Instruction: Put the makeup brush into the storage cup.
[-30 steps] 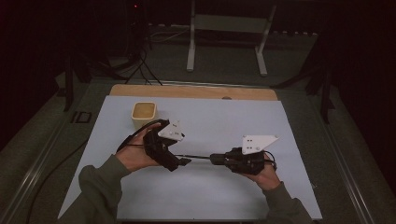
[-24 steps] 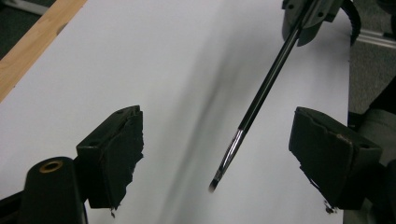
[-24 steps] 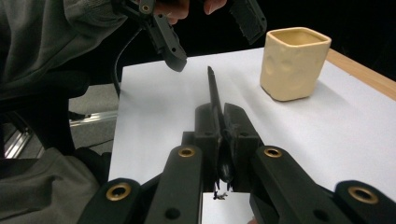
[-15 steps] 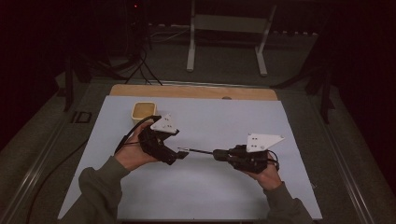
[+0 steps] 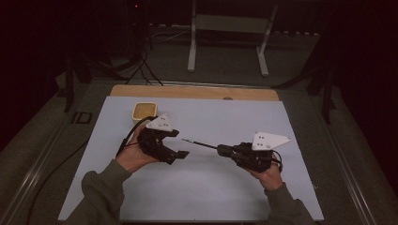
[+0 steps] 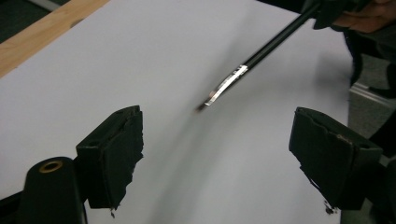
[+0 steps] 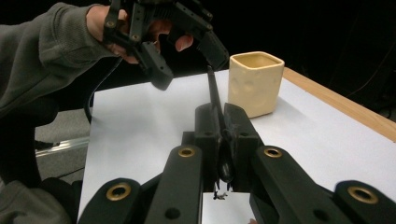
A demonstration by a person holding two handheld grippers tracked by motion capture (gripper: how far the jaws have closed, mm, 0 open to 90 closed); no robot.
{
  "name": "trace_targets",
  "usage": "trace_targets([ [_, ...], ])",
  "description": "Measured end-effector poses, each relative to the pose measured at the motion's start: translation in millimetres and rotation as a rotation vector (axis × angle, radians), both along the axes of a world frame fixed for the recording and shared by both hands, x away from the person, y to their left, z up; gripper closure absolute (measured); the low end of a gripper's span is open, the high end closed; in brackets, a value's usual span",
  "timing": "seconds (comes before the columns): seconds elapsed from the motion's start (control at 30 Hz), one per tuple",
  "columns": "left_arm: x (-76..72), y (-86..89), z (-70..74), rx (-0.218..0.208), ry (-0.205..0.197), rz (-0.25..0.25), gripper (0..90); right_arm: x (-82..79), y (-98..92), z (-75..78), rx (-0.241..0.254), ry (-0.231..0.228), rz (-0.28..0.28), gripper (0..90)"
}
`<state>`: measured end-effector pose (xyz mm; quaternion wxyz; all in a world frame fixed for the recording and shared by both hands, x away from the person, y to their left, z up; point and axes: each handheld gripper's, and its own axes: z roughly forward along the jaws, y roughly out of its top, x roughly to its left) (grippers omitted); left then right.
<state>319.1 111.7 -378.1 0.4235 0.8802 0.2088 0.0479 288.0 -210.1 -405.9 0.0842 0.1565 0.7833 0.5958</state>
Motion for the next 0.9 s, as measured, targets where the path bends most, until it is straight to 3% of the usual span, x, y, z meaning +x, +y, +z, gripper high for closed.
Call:
trace_targets([
  [0.23, 1.8, -0.2, -4.1, -0.045, 0.023, -0.01, 21.7, -0.2, -3.8, 2.2, 0.034, -0.003, -0.011, 84.9],
  [0.4, 1.1, 0.1, -3.5, -0.068, 0.018, -0.032, 23.7, -0.1, -5.5, 3.2, 0.054, -0.001, -0.002, 84.8],
  [0.63, 1.5, 2.1, -2.0, -0.128, 0.029, -0.056, 27.5, -0.8, -6.3, 4.3, 0.074, -0.004, -0.003, 84.8],
  [0.9, 4.9, 2.8, -4.8, -0.216, 0.067, -0.062, 32.1, -1.0, -8.7, 5.4, 0.094, -0.01, -0.017, 84.8],
])
